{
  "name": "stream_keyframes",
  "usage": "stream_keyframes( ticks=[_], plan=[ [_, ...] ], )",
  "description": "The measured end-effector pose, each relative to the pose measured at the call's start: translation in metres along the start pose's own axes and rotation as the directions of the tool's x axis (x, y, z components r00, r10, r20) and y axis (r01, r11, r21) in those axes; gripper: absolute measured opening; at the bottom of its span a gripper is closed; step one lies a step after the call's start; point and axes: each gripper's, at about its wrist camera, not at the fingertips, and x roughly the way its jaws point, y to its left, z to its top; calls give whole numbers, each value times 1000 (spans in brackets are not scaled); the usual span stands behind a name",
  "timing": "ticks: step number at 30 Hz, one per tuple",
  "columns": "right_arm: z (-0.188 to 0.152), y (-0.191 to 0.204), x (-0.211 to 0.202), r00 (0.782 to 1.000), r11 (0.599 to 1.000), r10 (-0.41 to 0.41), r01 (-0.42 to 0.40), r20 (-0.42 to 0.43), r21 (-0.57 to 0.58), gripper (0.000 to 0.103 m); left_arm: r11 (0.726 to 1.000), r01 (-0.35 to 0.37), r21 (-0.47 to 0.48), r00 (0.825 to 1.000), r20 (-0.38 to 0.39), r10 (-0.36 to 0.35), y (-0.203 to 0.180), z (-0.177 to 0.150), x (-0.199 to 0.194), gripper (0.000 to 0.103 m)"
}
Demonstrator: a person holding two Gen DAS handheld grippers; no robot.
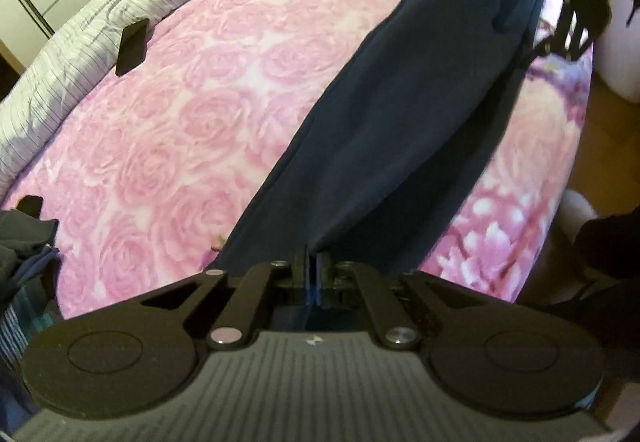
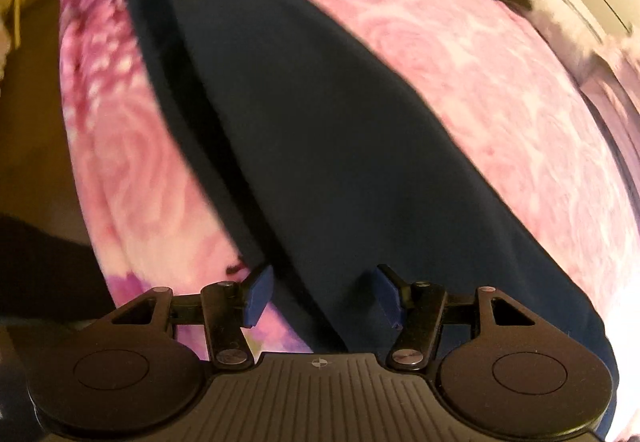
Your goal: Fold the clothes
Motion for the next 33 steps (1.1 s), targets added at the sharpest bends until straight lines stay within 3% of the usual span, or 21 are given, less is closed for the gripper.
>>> stream_keyframes(
  ticks=[3,4,5,6,13,18,19,21,22,23,25,27,30,33],
  plan=[
    [-6,1,2,999,998,-50,50,-4,-33,59,999,-3,54,1000,5,2,-2,0,-3,1],
    [-9,-2,0,997,997,-72,72,-11,-32,39,997,-1,80,1000,4,1,-4,0,-3,1],
    [-12,-6,-1,996,996,-82,82,-24,-23,7,994,5,106,1000,1,-5,-9,-3,-3,1],
    [-17,-11,-2,996,997,-82,82,-39,-13,1,991,7,136,1000,-1,-7,-13,-5,-3,1],
    [-34,-9,-20,992,997,-79,76,-99,-33,1,965,40,260,997,-67,-24,-46,-23,9,1],
    [-36,-13,-4,984,999,-45,48,-170,14,2,935,70,347,988,-152,-17,-59,-33,27,6],
    [-37,-20,-8,984,997,-39,49,-173,53,4,934,77,350,985,-172,-16,-58,-33,26,7],
    [-46,-41,-22,984,983,-37,68,-176,170,22,932,91,351,977,-214,-14,-54,-33,25,8],
    [-55,-54,-31,983,966,-43,86,-178,243,52,938,96,334,972,-236,-16,-50,-30,22,8],
    [-67,-68,-41,982,942,-57,113,-181,317,67,943,101,317,966,-258,-17,-46,-28,20,8],
    [-101,-105,-65,980,854,-92,170,-178,492,67,953,108,283,954,-300,-19,-39,-23,15,8],
    [-149,-149,-90,975,686,-135,219,-174,694,67,963,74,258,950,-311,10,-35,-10,6,8],
    [-231,-211,-111,972,343,-196,191,-129,920,67,970,14,242,951,-302,61,-40,26,-1,8],
    [-321,-263,-120,961,-38,-264,70,-77,997,66,975,-4,221,959,-276,66,-62,77,1,8]
  ],
)
